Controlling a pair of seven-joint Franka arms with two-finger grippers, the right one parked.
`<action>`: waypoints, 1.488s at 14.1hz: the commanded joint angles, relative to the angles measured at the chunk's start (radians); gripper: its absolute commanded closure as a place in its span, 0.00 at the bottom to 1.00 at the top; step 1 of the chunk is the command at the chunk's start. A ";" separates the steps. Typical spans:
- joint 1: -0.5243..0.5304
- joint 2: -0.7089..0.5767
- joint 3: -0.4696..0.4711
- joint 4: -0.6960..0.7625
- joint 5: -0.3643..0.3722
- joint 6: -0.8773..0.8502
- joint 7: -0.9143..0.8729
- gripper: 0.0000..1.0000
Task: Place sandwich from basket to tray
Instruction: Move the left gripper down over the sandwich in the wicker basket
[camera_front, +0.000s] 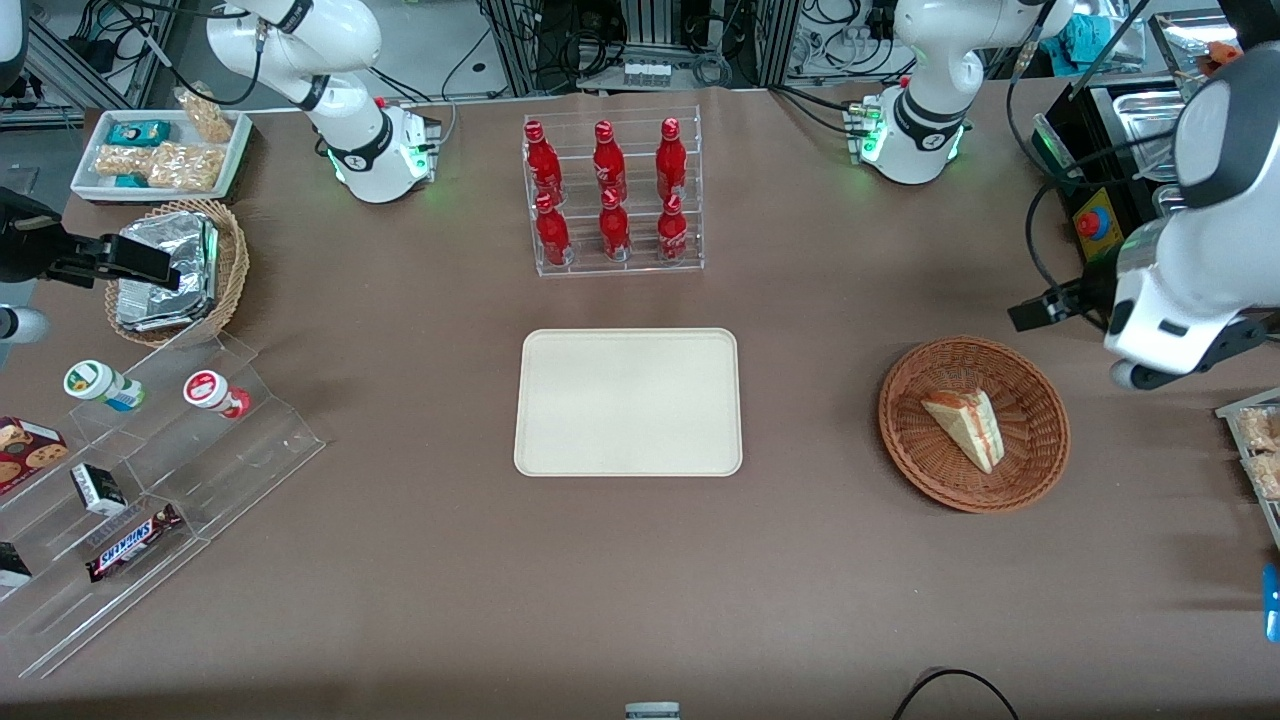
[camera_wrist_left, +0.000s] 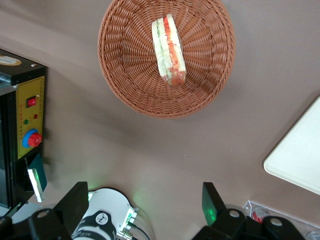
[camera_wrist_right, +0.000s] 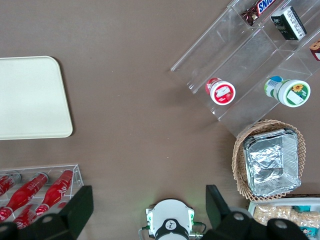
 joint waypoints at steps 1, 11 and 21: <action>0.007 -0.020 -0.003 -0.165 0.016 0.148 -0.028 0.00; 0.009 0.030 -0.003 -0.564 0.019 0.853 -0.334 0.00; 0.011 0.128 0.046 -0.572 0.025 0.976 -0.331 0.00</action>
